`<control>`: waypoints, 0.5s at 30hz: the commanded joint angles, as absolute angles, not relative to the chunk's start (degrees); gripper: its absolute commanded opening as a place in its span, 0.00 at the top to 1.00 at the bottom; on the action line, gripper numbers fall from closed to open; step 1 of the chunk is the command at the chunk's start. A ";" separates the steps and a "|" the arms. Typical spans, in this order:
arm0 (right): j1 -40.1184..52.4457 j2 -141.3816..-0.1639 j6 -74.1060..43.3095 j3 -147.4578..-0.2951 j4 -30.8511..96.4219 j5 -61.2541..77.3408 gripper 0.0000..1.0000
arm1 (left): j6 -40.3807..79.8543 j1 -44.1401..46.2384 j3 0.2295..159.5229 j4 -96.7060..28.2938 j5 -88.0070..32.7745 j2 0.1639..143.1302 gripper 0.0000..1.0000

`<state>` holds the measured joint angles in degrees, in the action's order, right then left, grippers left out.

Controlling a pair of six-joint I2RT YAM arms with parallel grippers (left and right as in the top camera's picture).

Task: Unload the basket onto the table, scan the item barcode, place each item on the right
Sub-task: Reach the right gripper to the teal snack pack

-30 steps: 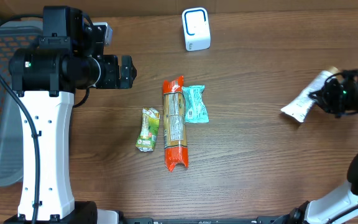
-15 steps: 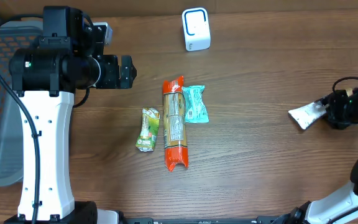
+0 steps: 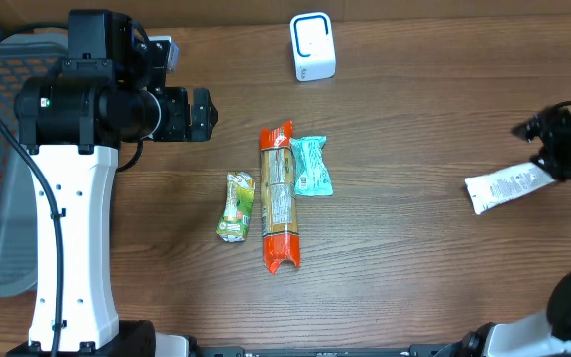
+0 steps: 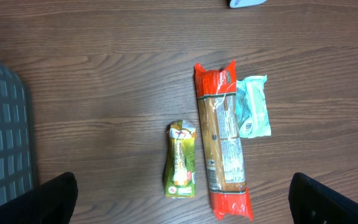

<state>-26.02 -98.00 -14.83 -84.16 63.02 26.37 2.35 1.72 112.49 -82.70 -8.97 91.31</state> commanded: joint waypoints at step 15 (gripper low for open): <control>15.86 -109.19 -8.84 -85.56 35.75 27.09 0.40 | 1.06 1.52 112.49 -82.48 -8.80 91.29 0.00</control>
<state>13.30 -105.32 -9.19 -84.86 38.13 28.45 2.35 1.72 112.49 -82.70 -8.97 91.31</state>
